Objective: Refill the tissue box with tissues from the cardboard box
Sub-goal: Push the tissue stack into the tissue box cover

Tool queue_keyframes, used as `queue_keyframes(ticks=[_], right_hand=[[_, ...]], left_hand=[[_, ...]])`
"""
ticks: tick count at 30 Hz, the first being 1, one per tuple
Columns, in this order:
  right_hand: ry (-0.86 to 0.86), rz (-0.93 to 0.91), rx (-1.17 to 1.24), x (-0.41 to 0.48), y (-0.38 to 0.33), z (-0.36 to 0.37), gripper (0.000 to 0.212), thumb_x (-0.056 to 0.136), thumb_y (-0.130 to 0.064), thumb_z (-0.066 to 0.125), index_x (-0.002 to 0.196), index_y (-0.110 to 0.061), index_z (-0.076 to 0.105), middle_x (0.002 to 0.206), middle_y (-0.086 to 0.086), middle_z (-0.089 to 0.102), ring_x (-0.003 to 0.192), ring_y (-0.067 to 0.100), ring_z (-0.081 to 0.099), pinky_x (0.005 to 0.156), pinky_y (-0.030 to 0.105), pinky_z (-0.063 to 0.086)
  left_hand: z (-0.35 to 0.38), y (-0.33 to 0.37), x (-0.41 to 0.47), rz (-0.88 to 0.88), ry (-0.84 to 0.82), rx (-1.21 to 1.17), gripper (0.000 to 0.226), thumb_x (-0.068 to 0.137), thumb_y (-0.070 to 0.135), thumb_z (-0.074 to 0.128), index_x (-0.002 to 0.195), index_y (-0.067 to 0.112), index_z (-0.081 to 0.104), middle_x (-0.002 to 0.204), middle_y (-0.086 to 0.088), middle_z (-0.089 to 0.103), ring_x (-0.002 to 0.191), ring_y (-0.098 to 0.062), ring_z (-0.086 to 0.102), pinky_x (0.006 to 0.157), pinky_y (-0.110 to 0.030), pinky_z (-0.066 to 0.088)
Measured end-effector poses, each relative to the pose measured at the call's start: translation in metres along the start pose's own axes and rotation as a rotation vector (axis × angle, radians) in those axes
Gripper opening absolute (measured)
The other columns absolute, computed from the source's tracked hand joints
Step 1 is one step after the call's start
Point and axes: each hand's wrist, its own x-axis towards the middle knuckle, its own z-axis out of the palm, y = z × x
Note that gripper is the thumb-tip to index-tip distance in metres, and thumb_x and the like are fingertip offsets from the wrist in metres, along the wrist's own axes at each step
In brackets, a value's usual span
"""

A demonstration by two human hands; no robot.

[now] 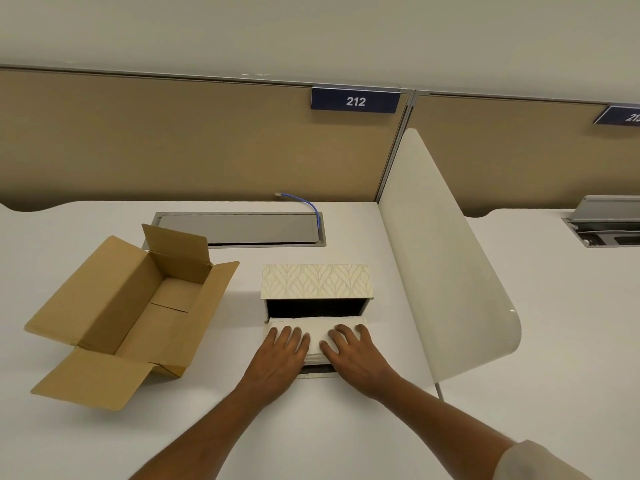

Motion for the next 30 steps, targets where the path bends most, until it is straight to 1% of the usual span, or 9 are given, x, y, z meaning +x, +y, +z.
queue_keyframes(ticks=[4,7,10,14,18,21,24,27,30], right_hand=[[0.030,0.000,-0.011,0.002,0.003,-0.002,0.065,0.068,-0.030,0.086,0.122,-0.013,0.054,0.122,0.018,0.061,0.114,0.036,0.057,0.089,0.054,0.048],[0.101,-0.016,-0.015,0.002,0.007,-0.005,0.063,0.075,-0.038,0.079,0.125,-0.011,0.051,0.126,0.019,0.058,0.120,0.038,0.052,0.094,0.056,0.044],[0.191,-0.002,0.025,0.003,0.008,-0.014,0.056,0.081,-0.047,0.070,0.122,-0.012,0.053,0.123,0.016,0.060,0.119,0.036,0.051,0.094,0.051,0.044],[0.255,-0.041,0.025,-0.001,-0.001,-0.020,0.030,0.091,-0.041,0.053,0.101,-0.014,0.062,0.095,0.007,0.067,0.092,0.028,0.058,0.071,0.038,0.048],[0.250,-0.077,0.020,-0.007,-0.017,-0.014,0.034,0.097,-0.036,0.042,0.078,-0.016,0.062,0.071,0.001,0.061,0.069,0.022,0.054,0.060,0.034,0.044],[0.225,-0.060,0.007,-0.008,-0.018,-0.015,0.032,0.096,-0.035,0.043,0.078,-0.017,0.063,0.072,0.001,0.061,0.068,0.021,0.055,0.058,0.035,0.046],[0.159,-0.066,0.013,-0.010,-0.017,-0.017,0.031,0.097,-0.033,0.042,0.083,-0.017,0.063,0.076,0.001,0.062,0.071,0.022,0.056,0.060,0.036,0.047],[0.125,-0.075,0.068,-0.015,-0.016,-0.018,0.035,0.097,-0.034,0.038,0.096,-0.012,0.065,0.088,0.005,0.065,0.083,0.023,0.058,0.069,0.037,0.049],[0.134,-0.083,0.128,-0.022,-0.012,-0.019,0.036,0.094,-0.036,0.045,0.104,-0.008,0.066,0.100,0.008,0.067,0.095,0.026,0.059,0.081,0.038,0.051]], left_hand=[[-0.004,0.000,0.000,-0.004,0.034,-0.015,0.063,0.068,0.038,0.082,0.120,0.008,0.063,0.116,-0.018,0.067,0.105,-0.035,0.063,0.091,-0.049,0.050],[-0.011,-0.003,0.002,-0.034,0.119,-0.055,0.069,0.075,0.057,0.067,0.122,0.007,0.061,0.124,-0.020,0.063,0.113,-0.037,0.059,0.098,-0.053,0.044],[-0.027,-0.012,0.012,-0.061,0.250,-0.066,0.068,0.082,0.058,0.056,0.124,0.004,0.058,0.129,-0.022,0.058,0.119,-0.040,0.053,0.104,-0.054,0.038],[-0.055,-0.030,0.041,-0.106,0.335,-0.069,0.065,0.086,0.049,0.051,0.131,0.002,0.048,0.140,-0.025,0.047,0.130,-0.043,0.039,0.109,-0.054,0.030],[-0.069,-0.043,0.065,-0.163,0.208,-0.044,0.075,0.090,0.054,0.035,0.148,0.008,0.026,0.157,-0.021,0.017,0.145,-0.041,0.008,0.117,-0.052,0.004],[-0.060,-0.043,0.071,-0.189,0.094,-0.038,0.074,0.091,0.055,0.021,0.151,0.012,0.015,0.160,-0.017,0.008,0.146,-0.041,0.001,0.115,-0.053,-0.009],[-0.053,-0.034,0.067,-0.222,0.065,-0.088,0.073,0.091,0.052,0.021,0.151,0.012,0.010,0.160,-0.016,0.010,0.145,-0.041,0.004,0.115,-0.051,-0.005],[-0.051,-0.025,0.059,-0.232,0.094,-0.120,0.072,0.091,0.050,0.026,0.151,0.012,0.014,0.160,-0.016,0.011,0.145,-0.041,0.004,0.115,-0.049,-0.003],[-0.051,-0.017,0.047,-0.224,0.116,-0.115,0.071,0.090,0.048,0.030,0.150,0.012,0.019,0.159,-0.016,0.015,0.145,-0.042,0.007,0.115,-0.050,0.001]])
